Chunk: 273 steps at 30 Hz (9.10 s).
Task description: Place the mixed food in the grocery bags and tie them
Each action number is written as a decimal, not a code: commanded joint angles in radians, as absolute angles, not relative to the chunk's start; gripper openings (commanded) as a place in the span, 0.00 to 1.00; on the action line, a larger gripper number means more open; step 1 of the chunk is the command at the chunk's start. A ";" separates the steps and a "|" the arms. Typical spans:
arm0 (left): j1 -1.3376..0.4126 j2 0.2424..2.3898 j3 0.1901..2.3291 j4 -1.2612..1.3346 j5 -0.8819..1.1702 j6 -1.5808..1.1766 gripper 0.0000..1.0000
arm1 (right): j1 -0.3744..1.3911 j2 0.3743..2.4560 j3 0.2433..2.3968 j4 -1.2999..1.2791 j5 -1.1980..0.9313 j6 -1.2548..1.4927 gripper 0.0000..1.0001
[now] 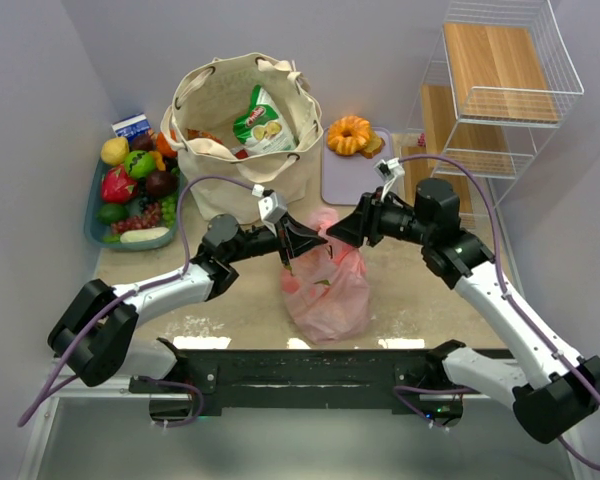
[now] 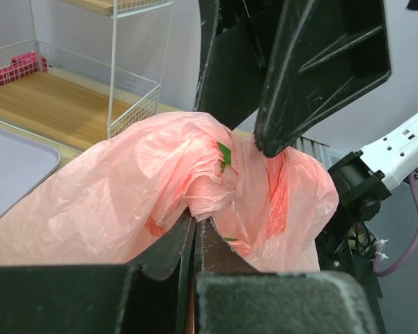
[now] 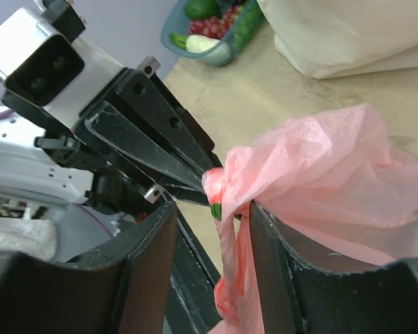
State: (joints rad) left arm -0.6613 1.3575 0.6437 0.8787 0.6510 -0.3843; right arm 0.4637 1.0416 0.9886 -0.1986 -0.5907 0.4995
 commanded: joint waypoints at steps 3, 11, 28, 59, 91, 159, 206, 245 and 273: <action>-0.658 1.355 0.660 0.882 0.630 -0.385 0.00 | 0.459 0.985 1.084 -0.477 -0.471 0.327 0.64; -0.658 1.353 0.661 0.874 0.637 -0.383 0.00 | 0.459 0.881 1.180 -0.725 -0.315 0.218 0.79; -0.657 1.339 0.670 0.859 0.632 -0.379 0.00 | 0.460 0.856 1.149 -0.923 -0.164 0.152 0.46; -0.657 1.348 0.686 0.841 0.635 -0.376 0.00 | 0.482 0.762 0.971 -0.752 -0.344 0.207 0.50; -0.658 1.345 0.686 0.839 0.653 -0.380 0.00 | 0.641 0.825 0.836 -0.425 -0.261 0.241 0.31; -0.137 0.721 0.241 0.335 0.195 -0.632 0.00 | 0.018 0.893 0.640 -0.130 0.074 0.390 0.00; -0.046 1.273 1.316 -0.210 0.048 -0.207 0.92 | 0.729 1.372 1.012 -0.354 0.187 0.129 0.10; 0.043 1.195 1.124 -0.017 0.226 -0.288 0.00 | 0.719 1.918 1.993 0.061 -0.110 -0.333 0.00; 0.110 1.195 1.088 0.252 0.526 -0.373 0.00 | 0.759 2.359 2.407 -0.357 0.157 -0.503 0.04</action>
State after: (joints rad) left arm 0.1055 1.2087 1.0561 0.1204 0.4915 -0.3492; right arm 0.7612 2.4012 2.4287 -0.3058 0.1184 -0.5198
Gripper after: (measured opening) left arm 0.030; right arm 0.037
